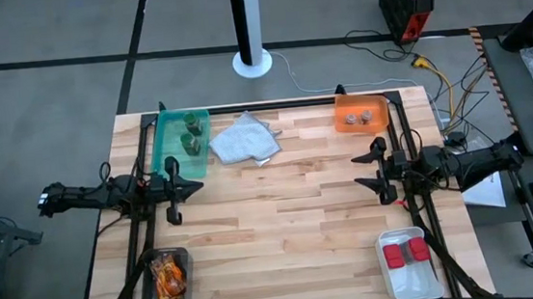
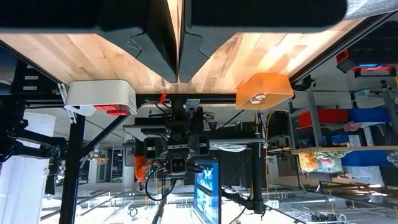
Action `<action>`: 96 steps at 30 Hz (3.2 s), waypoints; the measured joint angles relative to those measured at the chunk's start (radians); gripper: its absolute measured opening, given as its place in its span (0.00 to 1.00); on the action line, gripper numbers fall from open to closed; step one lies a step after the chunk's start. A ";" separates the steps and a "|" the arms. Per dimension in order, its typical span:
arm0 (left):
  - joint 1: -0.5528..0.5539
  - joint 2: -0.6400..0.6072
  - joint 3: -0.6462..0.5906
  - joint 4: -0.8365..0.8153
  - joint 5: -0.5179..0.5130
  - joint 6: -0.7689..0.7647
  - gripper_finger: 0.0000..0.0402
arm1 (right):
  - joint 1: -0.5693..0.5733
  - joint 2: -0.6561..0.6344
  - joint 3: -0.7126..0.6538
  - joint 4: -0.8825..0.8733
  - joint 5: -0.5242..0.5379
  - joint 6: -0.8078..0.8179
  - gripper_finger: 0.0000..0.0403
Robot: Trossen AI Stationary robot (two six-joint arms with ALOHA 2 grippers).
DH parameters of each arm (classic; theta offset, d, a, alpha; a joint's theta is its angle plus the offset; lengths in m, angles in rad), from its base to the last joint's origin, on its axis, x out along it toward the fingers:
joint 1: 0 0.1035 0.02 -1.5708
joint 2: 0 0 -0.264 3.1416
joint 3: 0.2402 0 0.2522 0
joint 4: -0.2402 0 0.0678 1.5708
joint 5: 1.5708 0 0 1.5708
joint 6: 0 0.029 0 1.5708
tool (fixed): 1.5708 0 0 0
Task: Sort spices by type
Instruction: Return to Home Position
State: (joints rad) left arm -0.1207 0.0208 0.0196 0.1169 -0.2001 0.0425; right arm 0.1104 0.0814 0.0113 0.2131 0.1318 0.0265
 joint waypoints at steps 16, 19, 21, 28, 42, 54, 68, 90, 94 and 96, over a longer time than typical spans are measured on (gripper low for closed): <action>0.000 0.000 0.000 0.000 0.000 0.000 0.00 | 0.000 0.000 0.000 0.000 0.000 0.000 0.74; 0.000 0.000 0.000 0.000 0.000 0.000 0.00 | 0.000 0.000 0.000 0.000 0.000 0.000 0.75; 0.000 0.000 0.000 0.000 0.000 0.000 0.00 | 0.000 0.000 0.000 0.000 0.000 0.000 0.76; 0.000 0.000 0.000 0.000 0.000 0.000 0.00 | 0.000 0.000 0.000 0.000 0.000 0.000 0.78; 0.000 0.000 0.000 0.000 0.000 0.000 0.00 | 0.000 0.000 0.000 0.000 0.000 0.000 0.82; 0.000 0.000 0.000 0.000 0.000 0.000 0.00 | 0.000 0.000 0.000 0.000 0.000 0.000 0.78; 0.000 0.000 0.000 0.000 0.000 0.000 0.00 | 0.000 0.000 0.000 0.000 0.000 0.000 0.75; 0.000 0.000 0.000 0.000 0.000 0.000 0.00 | 0.000 0.000 0.000 0.000 0.000 0.000 0.83; 0.000 0.000 0.000 0.000 0.000 0.000 0.00 | 0.000 0.000 0.000 0.000 0.000 0.000 0.81; 0.000 0.000 0.000 0.000 0.000 0.000 0.00 | 0.000 0.000 0.000 0.000 0.000 0.000 0.80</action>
State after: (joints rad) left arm -0.1207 0.0208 0.0200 0.1172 -0.2001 0.0425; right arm 0.1106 0.0813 0.0113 0.2129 0.1322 0.0263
